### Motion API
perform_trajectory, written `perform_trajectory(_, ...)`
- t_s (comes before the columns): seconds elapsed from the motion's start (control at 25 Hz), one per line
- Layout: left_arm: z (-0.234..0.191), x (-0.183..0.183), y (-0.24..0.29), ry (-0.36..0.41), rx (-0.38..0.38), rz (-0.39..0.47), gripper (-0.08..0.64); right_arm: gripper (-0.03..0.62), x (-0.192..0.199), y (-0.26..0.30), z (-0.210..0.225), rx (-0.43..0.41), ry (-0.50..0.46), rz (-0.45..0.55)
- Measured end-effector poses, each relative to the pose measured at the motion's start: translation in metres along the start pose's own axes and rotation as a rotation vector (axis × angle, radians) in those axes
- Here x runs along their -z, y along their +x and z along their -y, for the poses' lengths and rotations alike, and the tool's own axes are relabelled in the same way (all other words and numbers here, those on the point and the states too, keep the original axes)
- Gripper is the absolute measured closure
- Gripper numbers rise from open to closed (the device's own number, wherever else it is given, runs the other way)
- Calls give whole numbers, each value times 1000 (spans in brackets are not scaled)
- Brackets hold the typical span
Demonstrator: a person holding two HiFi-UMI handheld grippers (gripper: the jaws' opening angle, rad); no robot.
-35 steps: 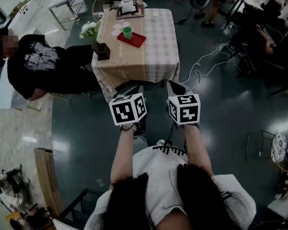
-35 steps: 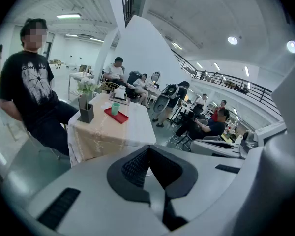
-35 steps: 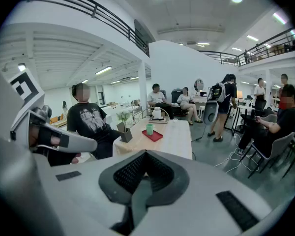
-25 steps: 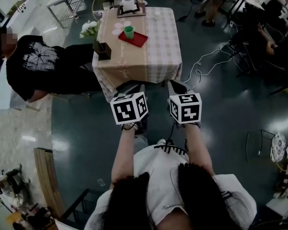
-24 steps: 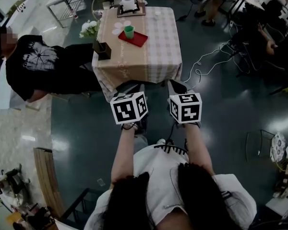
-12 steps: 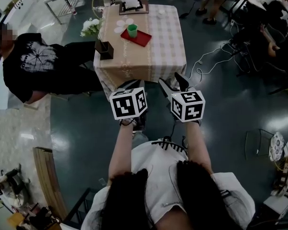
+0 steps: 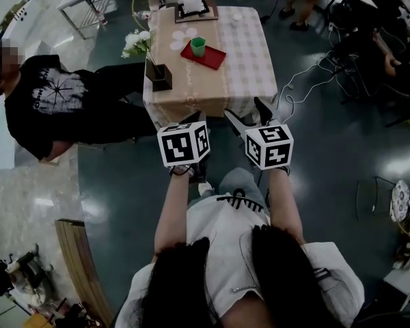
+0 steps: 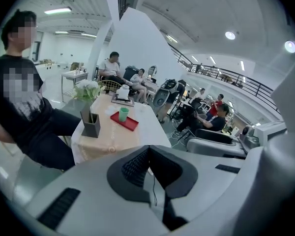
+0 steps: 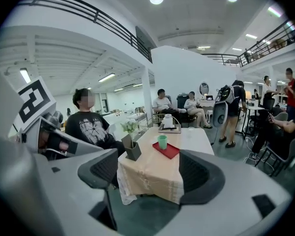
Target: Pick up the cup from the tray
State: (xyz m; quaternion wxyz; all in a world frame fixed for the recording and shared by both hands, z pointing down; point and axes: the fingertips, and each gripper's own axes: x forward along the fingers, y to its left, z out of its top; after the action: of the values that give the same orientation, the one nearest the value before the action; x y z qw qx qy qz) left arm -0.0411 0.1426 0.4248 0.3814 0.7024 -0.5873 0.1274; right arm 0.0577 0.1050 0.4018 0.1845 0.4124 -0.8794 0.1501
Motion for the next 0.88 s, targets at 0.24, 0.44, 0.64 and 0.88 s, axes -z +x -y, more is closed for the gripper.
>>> perform_trajectory(0.24, -15, -12, 18, -10, 1, -17, 552, 213, -10, 28, 10, 3, -7, -25)
perform_trajectory(0.44, -32, -32, 48, -23, -18, -23, 552, 213, -20, 70, 25, -19, -31, -43)
perform_trajectory(0.64, -45, -66, 87, -39, -47, -29, 552, 213, -39, 121, 45, -69, -55, -71)
perform_trajectory(0.88, -64, -110, 132, -90, -97, -49, 552, 212, -53, 183, 71, -141, -84, -146)
